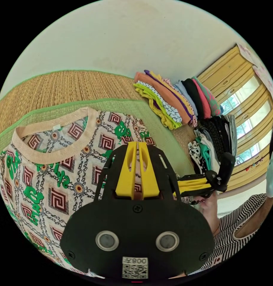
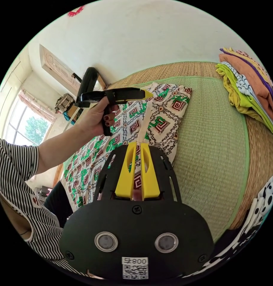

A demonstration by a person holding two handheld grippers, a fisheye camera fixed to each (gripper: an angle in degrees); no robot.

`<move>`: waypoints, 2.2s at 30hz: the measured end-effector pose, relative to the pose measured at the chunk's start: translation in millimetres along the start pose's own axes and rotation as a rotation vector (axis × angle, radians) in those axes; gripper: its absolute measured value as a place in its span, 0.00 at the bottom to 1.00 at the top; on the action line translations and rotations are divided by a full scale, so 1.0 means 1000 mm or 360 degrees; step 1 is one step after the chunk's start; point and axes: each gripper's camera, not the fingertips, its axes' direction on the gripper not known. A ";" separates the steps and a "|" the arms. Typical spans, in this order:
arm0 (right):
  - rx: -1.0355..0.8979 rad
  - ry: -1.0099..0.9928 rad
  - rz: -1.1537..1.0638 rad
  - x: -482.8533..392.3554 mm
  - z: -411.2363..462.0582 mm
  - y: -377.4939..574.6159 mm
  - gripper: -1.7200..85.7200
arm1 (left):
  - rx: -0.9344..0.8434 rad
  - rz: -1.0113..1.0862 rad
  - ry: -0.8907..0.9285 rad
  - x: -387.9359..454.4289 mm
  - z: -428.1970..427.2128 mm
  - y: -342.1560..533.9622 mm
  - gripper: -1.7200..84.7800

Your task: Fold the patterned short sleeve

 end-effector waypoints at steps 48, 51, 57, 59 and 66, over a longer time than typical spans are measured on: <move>0.0028 0.0551 0.0241 -0.008 0.104 -0.022 0.03 | 0.0108 -0.0525 0.0092 -0.081 -0.405 0.326 0.03; 0.0020 0.0457 0.0288 -0.006 0.107 -0.024 0.05 | 0.0243 -0.0609 0.0053 -0.101 -0.450 0.356 0.05; 0.0139 0.0333 0.0221 -0.043 0.108 -0.037 0.06 | 0.0614 -0.0849 -0.0176 -0.147 -0.540 0.407 0.09; 0.0153 0.0223 0.0147 -0.062 0.120 -0.048 0.06 | 0.0675 -0.0947 -0.0211 -0.164 -0.559 0.420 0.10; -0.0086 0.0072 -0.0233 -0.166 0.238 -0.126 0.09 | 0.0798 -0.1104 -0.0193 -0.219 -0.602 0.453 0.11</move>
